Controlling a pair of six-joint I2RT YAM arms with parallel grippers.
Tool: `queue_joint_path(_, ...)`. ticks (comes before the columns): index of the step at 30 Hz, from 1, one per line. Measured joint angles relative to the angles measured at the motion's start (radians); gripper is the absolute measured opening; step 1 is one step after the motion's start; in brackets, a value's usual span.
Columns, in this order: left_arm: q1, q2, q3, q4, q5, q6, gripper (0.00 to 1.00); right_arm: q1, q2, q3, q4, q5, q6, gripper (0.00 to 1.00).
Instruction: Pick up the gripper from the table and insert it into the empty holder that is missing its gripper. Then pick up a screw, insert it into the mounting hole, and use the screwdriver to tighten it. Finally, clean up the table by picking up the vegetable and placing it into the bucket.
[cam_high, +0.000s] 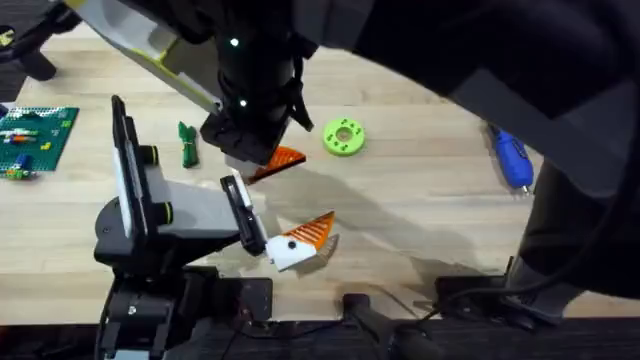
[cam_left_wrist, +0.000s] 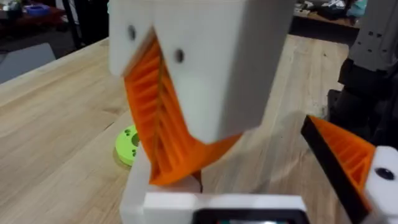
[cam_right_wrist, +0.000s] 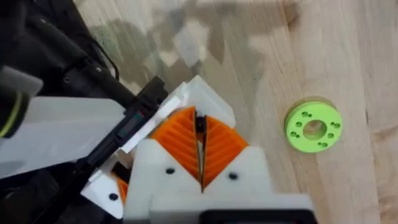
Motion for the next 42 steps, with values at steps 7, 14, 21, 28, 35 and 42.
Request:
queue_joint_path(7,0.0,0.0,0.0,0.0,-0.002,-0.001,0.986,-0.002,0.0,0.001,-0.007,0.005,0.004,0.457)
queue_joint_path(14,0.0,0.0,0.0,0.0,-0.002,0.0,0.986,-0.017,0.0,0.002,-0.007,0.018,0.003,0.659)
queue_joint_path(21,0.0,0.0,0.0,0.0,-0.002,0.0,0.974,-0.044,-0.002,0.004,-0.01,0.022,-0.003,0.98)
queue_joint_path(28,0.0,0.0,0.0,0.001,0.0,0.015,0.008,-0.063,-0.037,0.113,-0.1,-0.016,0.013,0.992)
queue_joint_path(35,0.0,0.0,0.0,0.0,0.0,0.015,0.006,-0.202,-0.149,0.131,-0.18,-0.019,0.047,0.994)
queue_joint_path(42,0.0,0.0,0.0,0.001,0.0,0.015,0.006,-0.41,-0.198,0.084,-0.193,-0.019,0.076,0.994)
